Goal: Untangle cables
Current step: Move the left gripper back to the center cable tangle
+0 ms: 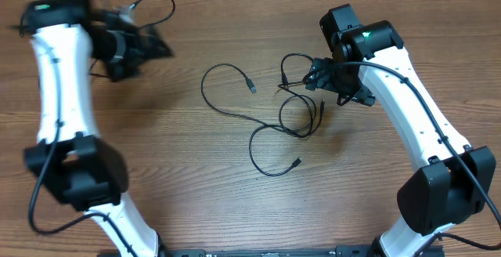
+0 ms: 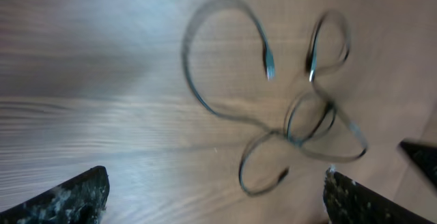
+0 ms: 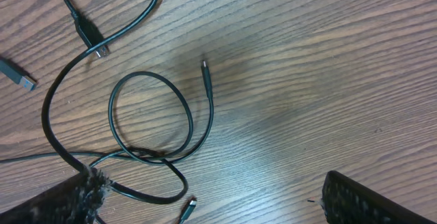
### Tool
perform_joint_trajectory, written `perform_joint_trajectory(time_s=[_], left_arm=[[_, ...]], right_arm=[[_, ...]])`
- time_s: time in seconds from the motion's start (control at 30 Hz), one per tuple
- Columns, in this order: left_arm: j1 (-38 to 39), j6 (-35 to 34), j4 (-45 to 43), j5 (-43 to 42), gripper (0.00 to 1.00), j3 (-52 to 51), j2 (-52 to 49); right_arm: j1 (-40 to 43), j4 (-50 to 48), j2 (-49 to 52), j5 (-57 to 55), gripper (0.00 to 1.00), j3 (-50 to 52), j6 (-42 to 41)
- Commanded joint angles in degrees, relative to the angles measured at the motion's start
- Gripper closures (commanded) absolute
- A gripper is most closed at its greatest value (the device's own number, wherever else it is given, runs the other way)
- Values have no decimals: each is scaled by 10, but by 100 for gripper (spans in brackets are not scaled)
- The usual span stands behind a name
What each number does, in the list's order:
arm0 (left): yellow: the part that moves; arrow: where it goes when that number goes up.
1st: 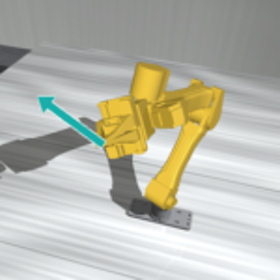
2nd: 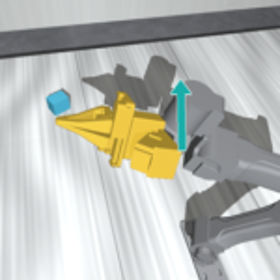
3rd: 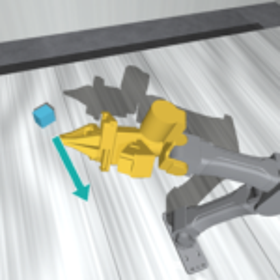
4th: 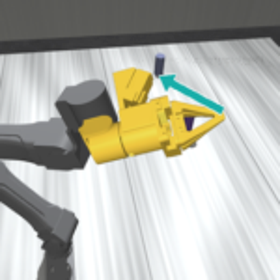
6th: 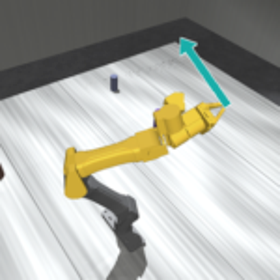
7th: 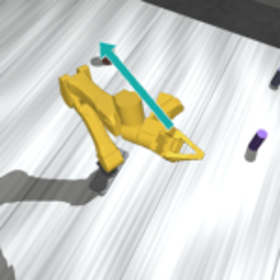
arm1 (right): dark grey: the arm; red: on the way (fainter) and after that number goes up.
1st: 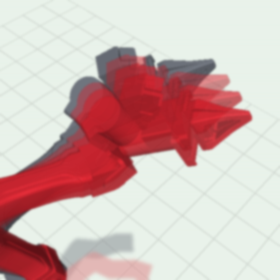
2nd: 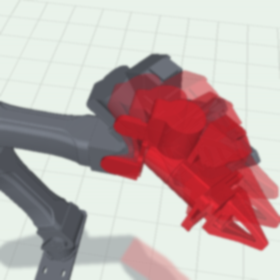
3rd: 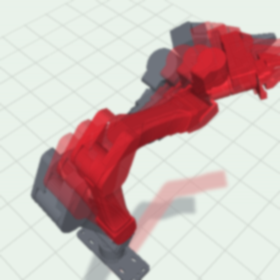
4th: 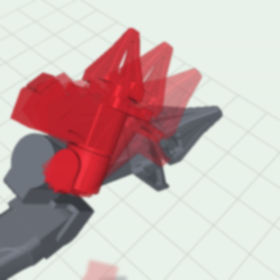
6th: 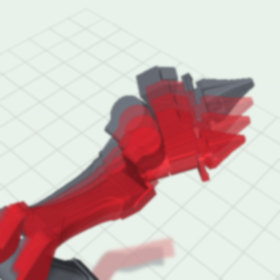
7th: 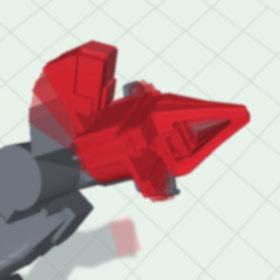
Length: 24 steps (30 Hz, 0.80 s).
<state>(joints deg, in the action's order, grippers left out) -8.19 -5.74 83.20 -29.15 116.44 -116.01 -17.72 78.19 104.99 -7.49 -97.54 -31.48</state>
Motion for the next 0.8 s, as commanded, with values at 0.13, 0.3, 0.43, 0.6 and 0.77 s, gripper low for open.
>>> perform_joint_trajectory(time_s=[0.13, 0.3, 0.43, 0.6, 0.77], left_arm=[[137, -48, -16, 71, 0, -57, -54], [197, -57, 5, 91, 0, -57, -76], [210, -124, 30, 163, 0, -57, -45], [215, -147, 79, 202, 0, -57, 61], [221, -147, 105, 209, 1, -57, 171]], right_arm=[[1, -1, -17, -4, 0, -12, 0], [1, -1, -17, -4, 0, -12, 0], [1, -1, -17, -4, 0, -12, 0], [1, -1, -17, -4, 0, -12, 0], [1, -1, -17, -4, 0, -12, 0]])
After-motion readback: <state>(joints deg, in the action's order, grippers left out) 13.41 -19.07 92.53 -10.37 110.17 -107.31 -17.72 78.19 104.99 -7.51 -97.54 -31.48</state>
